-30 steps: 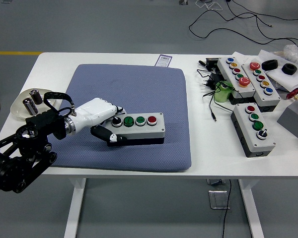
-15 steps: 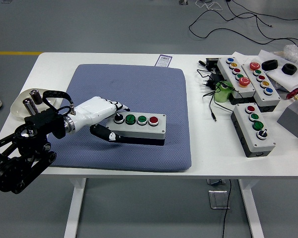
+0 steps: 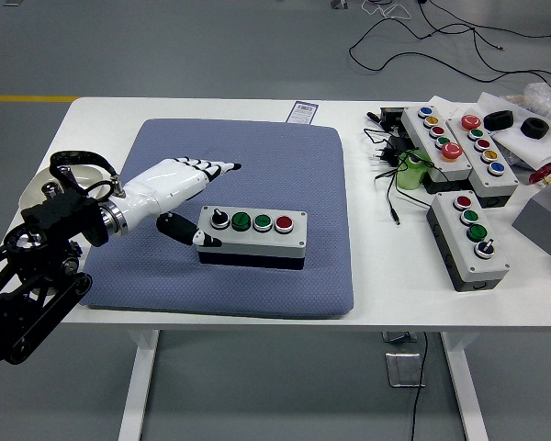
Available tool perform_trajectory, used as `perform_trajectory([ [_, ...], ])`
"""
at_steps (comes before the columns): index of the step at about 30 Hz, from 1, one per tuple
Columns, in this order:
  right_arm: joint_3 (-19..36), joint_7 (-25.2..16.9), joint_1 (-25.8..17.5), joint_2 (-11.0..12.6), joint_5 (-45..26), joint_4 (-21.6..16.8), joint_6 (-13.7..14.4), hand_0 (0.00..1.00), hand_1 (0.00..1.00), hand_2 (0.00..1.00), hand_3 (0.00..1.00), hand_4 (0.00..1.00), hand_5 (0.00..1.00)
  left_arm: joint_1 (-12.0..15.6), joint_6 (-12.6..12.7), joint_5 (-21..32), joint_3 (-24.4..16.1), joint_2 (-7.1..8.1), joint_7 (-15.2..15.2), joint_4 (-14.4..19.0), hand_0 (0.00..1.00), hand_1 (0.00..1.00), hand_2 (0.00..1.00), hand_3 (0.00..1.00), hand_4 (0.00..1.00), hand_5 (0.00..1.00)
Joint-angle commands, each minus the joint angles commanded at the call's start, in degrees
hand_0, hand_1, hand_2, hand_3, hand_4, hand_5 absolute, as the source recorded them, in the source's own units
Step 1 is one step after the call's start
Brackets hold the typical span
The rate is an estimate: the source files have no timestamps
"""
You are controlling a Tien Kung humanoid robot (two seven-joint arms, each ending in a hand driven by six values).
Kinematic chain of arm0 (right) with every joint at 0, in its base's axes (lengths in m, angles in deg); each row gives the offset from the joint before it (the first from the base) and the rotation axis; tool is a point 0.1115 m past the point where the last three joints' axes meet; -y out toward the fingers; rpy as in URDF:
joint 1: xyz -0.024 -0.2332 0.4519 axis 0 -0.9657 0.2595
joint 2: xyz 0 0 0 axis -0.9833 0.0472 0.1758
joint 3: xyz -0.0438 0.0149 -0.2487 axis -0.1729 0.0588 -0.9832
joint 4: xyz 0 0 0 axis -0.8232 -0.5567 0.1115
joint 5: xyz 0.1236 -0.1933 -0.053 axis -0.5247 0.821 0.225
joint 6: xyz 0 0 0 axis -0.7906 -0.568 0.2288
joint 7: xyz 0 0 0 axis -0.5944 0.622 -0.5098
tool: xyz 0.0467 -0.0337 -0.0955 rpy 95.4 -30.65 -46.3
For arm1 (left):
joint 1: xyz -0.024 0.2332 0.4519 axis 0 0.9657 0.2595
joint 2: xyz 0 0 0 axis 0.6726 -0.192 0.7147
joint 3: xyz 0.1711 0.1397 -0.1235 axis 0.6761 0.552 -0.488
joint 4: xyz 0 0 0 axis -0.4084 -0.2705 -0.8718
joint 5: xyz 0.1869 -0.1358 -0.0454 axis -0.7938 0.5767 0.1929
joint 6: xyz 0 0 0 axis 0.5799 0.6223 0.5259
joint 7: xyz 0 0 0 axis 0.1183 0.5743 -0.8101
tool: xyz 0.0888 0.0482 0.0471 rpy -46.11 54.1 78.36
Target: Pick up the button,place it on the desk,press the button,press the button
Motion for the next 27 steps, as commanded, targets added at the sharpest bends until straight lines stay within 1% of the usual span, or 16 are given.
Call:
perform_trajectory([
  [1, 0.1, 0.0, 0.0, 0.0, 0.1, 0.0, 0.0, 0.673, 0.658, 0.674, 0.624, 0.310, 0.173, 0.2, 0.7, 0.8, -0.3, 0.01, 0.9, 1.3, 0.735, 0.848, 0.910, 0.952, 0.990, 0.680],
  [2, 0.1, 0.0, -0.1, 0.0, 0.1, 0.0, 0.0, 0.673, 0.658, 0.674, 0.624, 0.310, 0.173, 0.5, 2.0, 1.6, -0.3, -0.01, 2.6, 3.1, 0.735, 0.848, 0.910, 0.952, 0.990, 0.680],
  [5, 0.1, 0.0, -0.2, 0.0, 0.2, 0.0, 0.0, 0.673, 0.658, 0.674, 0.624, 0.310, 0.173, 0.9, 7.3, 1.4, 1.8, -0.10, 8.8, 7.4, 0.735, 0.848, 0.910, 0.952, 0.990, 0.680],
  [6, 0.1, 0.0, -0.2, -0.1, 0.2, 0.0, 0.0, 0.673, 0.658, 0.674, 0.624, 0.310, 0.173, 1.0, 10.1, 2.0, 3.2, -0.51, 11.7, 9.1, 0.121, 0.174, 0.221, 0.749, 0.826, 0.803],
  [8, 0.1, 0.0, -0.1, -0.1, 0.1, 0.0, 0.0, 0.673, 0.658, 0.674, 0.624, 0.310, 0.173, 1.0, 14.2, 3.4, 4.8, -0.97, 16.0, 10.4, 0.121, 0.174, 0.221, 0.749, 0.826, 0.803],
  [9, 0.1, 0.0, -0.1, -0.1, 0.1, 0.0, 0.0, 0.673, 0.658, 0.674, 0.624, 0.310, 0.173, 1.0, 15.9, 4.4, 5.7, -1.44, 18.2, 11.0, 0.121, 0.174, 0.221, 0.749, 0.826, 0.803],
  [11, 0.0, 0.0, 0.0, -0.1, -0.1, 0.0, 0.1, 0.673, 0.658, 0.674, 0.624, 0.310, 0.173, 0.9, 17.3, 5.4, 6.9, -2.16, 21.9, 11.5, 0.121, 0.174, 0.221, 0.749, 0.826, 0.803],
  [12, -0.1, 0.0, 0.1, -0.1, -0.2, 0.0, 0.1, 0.673, 0.658, 0.674, 0.624, 0.310, 0.173, 0.9, 17.8, 6.4, 7.6, -2.60, 23.6, 11.5, 0.002, 0.002, 0.051, 0.602, 0.689, 0.998],
  [15, -0.6, -0.1, 0.2, -0.1, -0.8, 0.0, 0.1, 0.673, 0.658, 0.674, 0.624, 0.310, 0.173, 0.7, 18.6, 8.4, 9.5, -3.52, 25.3, 11.0, 0.002, 0.002, 0.051, 0.602, 0.689, 0.998],
  [17, -0.7, -0.1, 0.3, -0.1, -0.9, 0.0, 0.1, 0.673, 0.658, 0.674, 0.624, 0.310, 0.173, 0.5, 18.1, 9.0, 10.7, -4.05, 26.1, 10.6, 0.002, 0.002, 0.051, 0.602, 0.689, 0.998],
  [18, -0.7, -0.1, 0.3, -0.1, -0.9, 0.0, 0.1, 0.673, 0.658, 0.674, 0.624, 0.310, 0.173, 0.4, 17.6, 9.1, 11.0, -4.25, 26.3, 10.3, 0.002, 0.002, 0.015, 0.594, 0.674, 0.998],
  [21, -1.1, -0.1, 0.4, -0.1, -1.3, 0.0, 0.1, 0.673, 0.658, 0.674, 0.624, 0.310, 0.173, 0.2, 14.8, 10.0, 12.3, -4.79, 26.8, 9.5, 0.002, 0.002, 0.015, 0.594, 0.674, 0.998],
  [23, -1.3, 0.0, 0.4, -0.1, -1.5, 0.0, 0.2, 0.673, 0.658, 0.674, 0.624, 0.310, 0.173, 0.1, 13.8, 10.4, 13.2, -4.96, 27.1, 9.2, 0.002, 0.002, 0.015, 0.594, 0.674, 0.998],
  [24, -1.5, 0.0, 0.4, -0.1, -1.6, 0.0, 0.2, 0.673, 0.658, 0.674, 0.624, 0.310, 0.173, 0.1, 13.4, 10.4, 13.8, -5.04, 27.2, 9.1, 0.002, 0.002, 0.002, 0.604, 0.663, 0.880],
  [27, -1.9, 0.0, 0.4, 0.0, -2.1, 0.0, 0.2, 0.673, 0.658, 0.674, 0.624, 0.310, 0.173, 0.2, 12.8, 10.0, 14.8, -5.08, 27.5, 9.2, 0.002, 0.002, 0.002, 0.604, 0.663, 0.880],
])
